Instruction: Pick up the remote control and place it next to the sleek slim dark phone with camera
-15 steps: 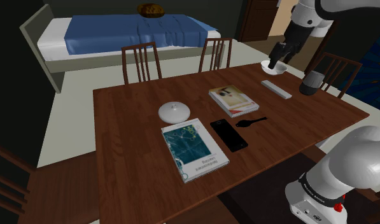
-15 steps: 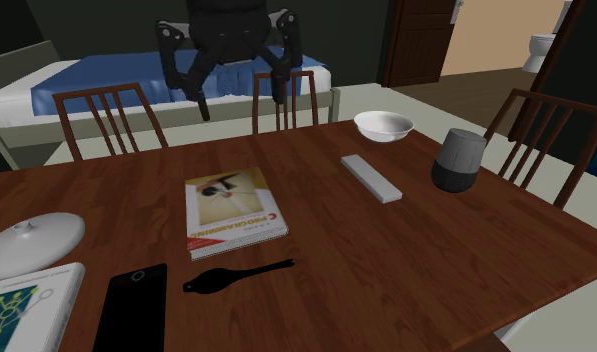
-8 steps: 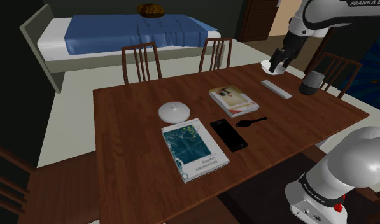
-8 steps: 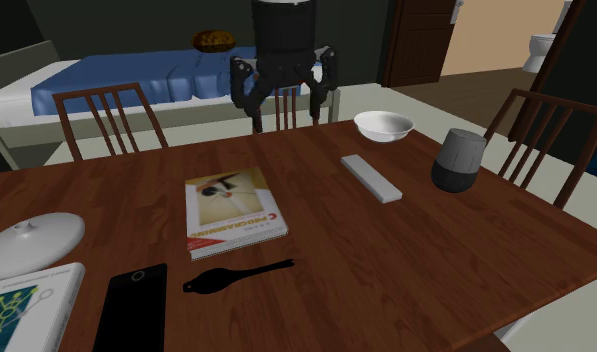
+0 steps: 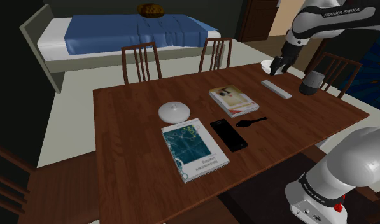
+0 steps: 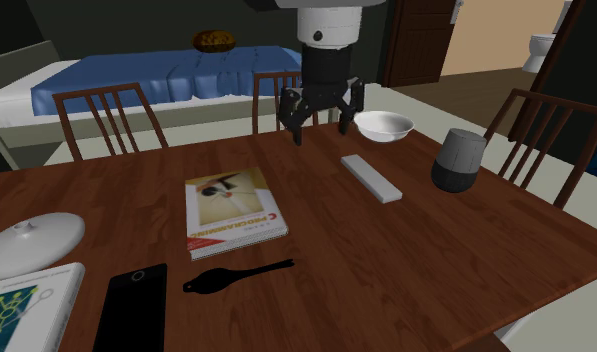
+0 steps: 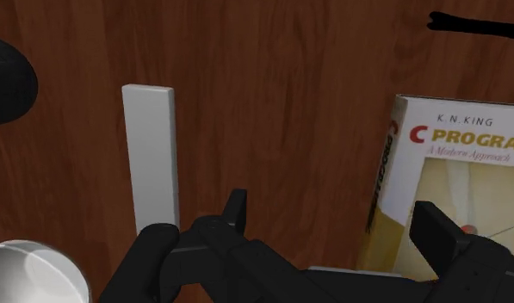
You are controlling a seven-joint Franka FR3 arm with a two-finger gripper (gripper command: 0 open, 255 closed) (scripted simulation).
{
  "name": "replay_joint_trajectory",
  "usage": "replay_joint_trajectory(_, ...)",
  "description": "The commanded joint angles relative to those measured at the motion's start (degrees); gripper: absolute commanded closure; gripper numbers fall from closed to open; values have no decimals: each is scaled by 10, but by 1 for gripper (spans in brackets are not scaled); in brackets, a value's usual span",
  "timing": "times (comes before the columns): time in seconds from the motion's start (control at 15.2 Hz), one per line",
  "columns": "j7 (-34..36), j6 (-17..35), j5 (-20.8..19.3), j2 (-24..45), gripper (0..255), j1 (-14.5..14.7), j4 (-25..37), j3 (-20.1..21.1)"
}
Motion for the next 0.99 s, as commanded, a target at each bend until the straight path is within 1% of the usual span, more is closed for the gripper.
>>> replay_joint_trajectory(0.0, -28, 17, 10, 39, 0, -3, 18, -24)
replay_joint_trajectory(0.26, -84, 45, 43, 118, 0, -8, 55, -64)
replay_joint_trajectory(0.53, -146, 64, 93, 206, 0, -20, 104, -95)
replay_joint_trajectory(0.73, -194, 70, 138, 276, 0, -38, 147, -108)
replay_joint_trajectory(0.92, -238, 69, 183, 347, 0, -65, 198, -110)
